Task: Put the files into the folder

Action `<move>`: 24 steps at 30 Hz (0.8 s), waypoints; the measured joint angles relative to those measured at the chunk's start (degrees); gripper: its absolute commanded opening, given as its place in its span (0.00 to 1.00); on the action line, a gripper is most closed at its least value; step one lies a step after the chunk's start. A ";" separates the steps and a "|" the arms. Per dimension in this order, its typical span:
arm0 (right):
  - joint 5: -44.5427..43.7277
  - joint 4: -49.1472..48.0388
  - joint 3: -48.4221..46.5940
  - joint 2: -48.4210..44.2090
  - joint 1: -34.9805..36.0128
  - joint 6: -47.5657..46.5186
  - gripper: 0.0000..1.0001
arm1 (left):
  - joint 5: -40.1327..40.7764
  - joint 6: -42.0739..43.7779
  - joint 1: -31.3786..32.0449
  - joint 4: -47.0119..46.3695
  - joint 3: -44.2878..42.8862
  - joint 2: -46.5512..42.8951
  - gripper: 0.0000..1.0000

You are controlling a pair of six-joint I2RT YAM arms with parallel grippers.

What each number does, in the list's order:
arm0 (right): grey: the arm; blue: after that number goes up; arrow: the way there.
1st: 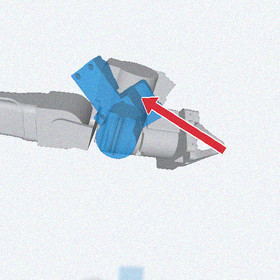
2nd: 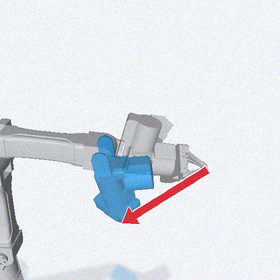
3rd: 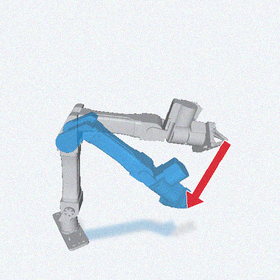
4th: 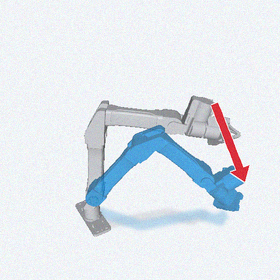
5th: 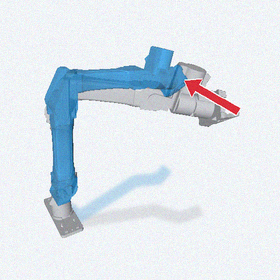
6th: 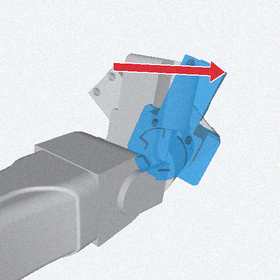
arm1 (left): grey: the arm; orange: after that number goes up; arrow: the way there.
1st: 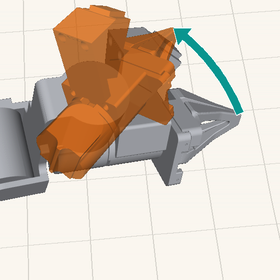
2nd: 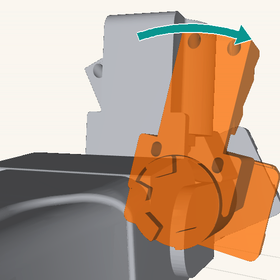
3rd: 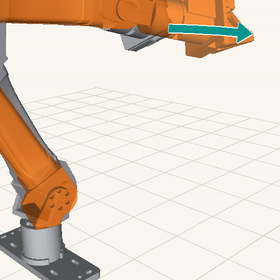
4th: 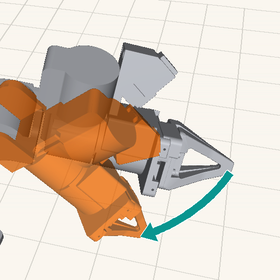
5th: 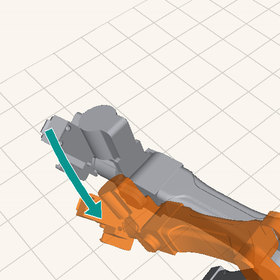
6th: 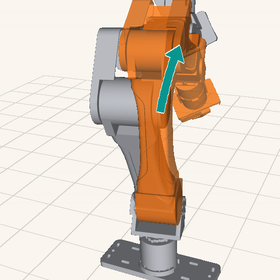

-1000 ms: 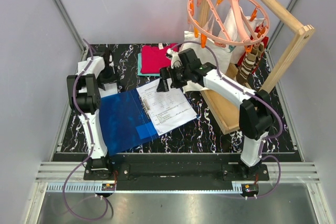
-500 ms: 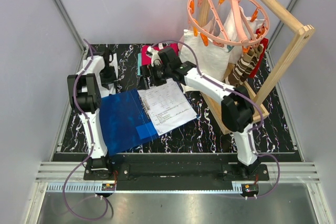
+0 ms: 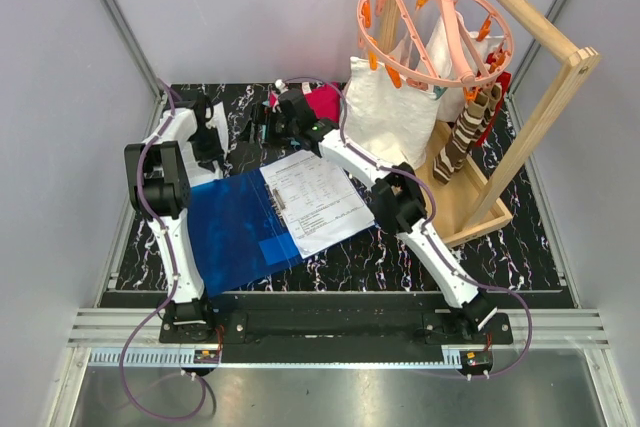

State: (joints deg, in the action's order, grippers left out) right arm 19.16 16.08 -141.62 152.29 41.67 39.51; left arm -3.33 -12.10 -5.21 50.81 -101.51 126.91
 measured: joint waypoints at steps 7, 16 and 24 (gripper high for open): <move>0.26 -3.52 -11.15 10.64 -1.88 6.08 1.00 | -4.98 -1.16 0.35 -1.29 2.86 -1.57 0.29; 0.35 -6.16 -11.15 12.85 -1.75 9.31 0.95 | -8.87 -1.79 2.40 -2.19 5.55 -4.79 0.28; -0.09 -9.53 -11.82 14.80 -0.66 11.23 0.69 | -10.67 -1.90 4.37 -2.51 5.55 -5.68 0.28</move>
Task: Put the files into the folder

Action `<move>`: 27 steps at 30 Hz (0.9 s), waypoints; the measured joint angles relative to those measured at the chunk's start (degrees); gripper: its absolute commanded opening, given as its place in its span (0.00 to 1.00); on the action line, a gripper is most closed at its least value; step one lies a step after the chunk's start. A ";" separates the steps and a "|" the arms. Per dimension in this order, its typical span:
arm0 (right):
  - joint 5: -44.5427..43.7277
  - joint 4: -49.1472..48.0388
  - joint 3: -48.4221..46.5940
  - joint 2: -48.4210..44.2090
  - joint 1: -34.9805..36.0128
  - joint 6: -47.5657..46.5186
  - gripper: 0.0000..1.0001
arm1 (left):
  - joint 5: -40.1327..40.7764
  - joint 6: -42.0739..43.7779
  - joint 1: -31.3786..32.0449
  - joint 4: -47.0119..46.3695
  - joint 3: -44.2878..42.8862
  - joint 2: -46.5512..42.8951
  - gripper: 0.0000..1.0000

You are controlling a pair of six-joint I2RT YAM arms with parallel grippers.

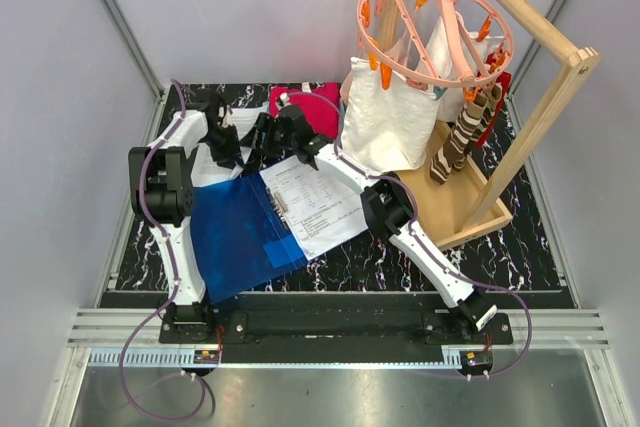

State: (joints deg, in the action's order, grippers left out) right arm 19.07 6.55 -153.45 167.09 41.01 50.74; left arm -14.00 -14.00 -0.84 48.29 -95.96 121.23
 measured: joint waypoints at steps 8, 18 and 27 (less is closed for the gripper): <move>-0.13 -1.70 0.00 2.23 0.96 0.24 0.34 | -0.55 0.02 0.44 -0.22 1.29 -1.81 0.40; 0.00 -2.54 -0.07 2.19 0.98 -2.25 0.08 | -1.90 -0.28 0.44 -0.02 3.32 -7.45 0.61; 3.67 1.18 1.75 -3.02 0.94 -7.43 0.00 | -1.49 -2.49 0.44 -0.87 6.16 -25.64 0.64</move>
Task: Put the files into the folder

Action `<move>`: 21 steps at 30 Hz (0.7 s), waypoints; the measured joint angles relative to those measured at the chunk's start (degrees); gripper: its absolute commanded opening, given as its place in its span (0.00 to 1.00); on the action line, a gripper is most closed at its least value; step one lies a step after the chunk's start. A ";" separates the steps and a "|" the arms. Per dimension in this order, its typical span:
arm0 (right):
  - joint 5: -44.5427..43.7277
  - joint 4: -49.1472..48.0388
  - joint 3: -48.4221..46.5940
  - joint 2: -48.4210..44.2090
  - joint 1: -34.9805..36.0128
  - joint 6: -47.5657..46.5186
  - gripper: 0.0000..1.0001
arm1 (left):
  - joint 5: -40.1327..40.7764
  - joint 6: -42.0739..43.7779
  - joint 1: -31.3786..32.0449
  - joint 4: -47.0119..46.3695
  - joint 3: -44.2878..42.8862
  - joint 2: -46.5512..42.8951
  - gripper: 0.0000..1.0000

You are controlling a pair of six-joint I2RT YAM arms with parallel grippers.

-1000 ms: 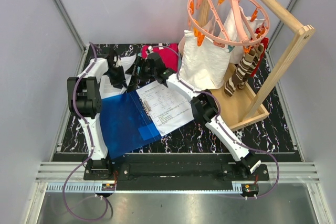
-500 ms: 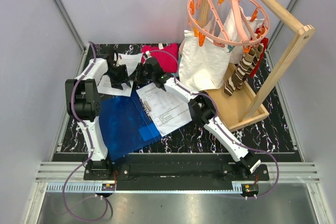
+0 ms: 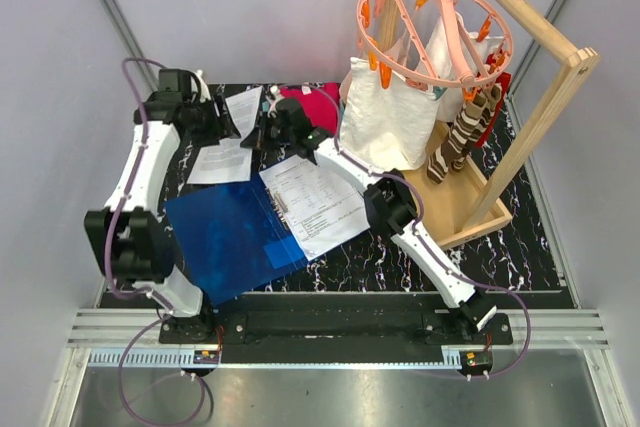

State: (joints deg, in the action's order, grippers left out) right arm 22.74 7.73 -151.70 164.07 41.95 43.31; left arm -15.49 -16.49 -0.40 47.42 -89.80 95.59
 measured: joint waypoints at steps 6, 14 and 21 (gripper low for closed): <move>8.61 2.84 9.03 -15.39 -1.05 -0.66 0.00 | 0.22 -1.25 0.00 -2.10 2.21 -12.72 0.65; 29.33 0.02 40.59 -43.89 -10.32 -4.02 0.00 | -1.05 -1.64 0.00 -4.63 9.51 -17.92 0.66; 35.41 5.84 67.73 -54.25 -18.40 -17.35 0.00 | -5.79 -3.65 0.00 -7.19 20.55 -19.63 0.63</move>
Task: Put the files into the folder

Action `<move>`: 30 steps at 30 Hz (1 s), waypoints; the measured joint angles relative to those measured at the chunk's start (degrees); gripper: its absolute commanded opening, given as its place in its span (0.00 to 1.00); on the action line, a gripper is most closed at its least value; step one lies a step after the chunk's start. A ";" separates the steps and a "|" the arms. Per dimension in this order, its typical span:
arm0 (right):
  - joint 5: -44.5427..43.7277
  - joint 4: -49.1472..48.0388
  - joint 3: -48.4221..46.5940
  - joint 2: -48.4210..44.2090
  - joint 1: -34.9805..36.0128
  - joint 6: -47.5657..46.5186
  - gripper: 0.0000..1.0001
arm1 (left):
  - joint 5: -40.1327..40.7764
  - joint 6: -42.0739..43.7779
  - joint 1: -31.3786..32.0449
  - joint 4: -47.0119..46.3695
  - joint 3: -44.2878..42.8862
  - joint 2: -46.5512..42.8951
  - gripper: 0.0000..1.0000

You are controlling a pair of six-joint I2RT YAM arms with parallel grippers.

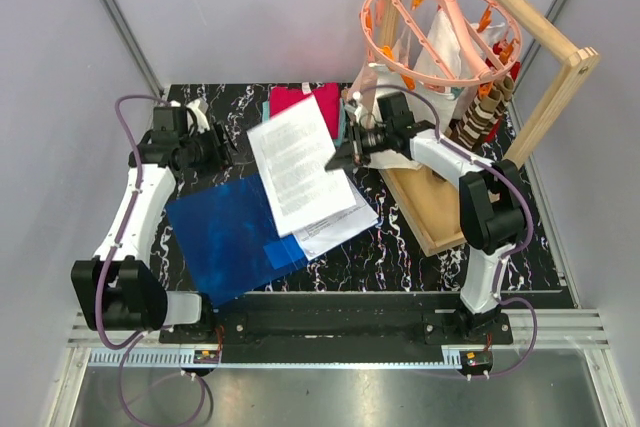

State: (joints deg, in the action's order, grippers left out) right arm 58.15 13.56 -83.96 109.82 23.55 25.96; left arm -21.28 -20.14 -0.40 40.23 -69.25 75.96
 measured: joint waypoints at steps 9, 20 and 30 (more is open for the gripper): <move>-5.29 19.87 0.22 1.01 -1.16 -22.53 0.00 | -3.41 -0.72 0.66 -2.47 5.01 -1.73 0.63; -5.51 35.91 -10.73 7.28 -1.18 -39.91 0.02 | -4.46 -0.74 2.08 -3.23 7.28 -3.80 0.63; -2.45 45.29 -17.90 15.02 -1.22 -48.48 0.02 | -5.09 -0.74 3.17 -3.56 7.61 -3.82 0.63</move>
State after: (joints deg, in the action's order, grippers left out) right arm 55.70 58.85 -101.86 124.84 22.33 -22.52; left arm -26.37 -20.88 2.76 36.67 -61.65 72.14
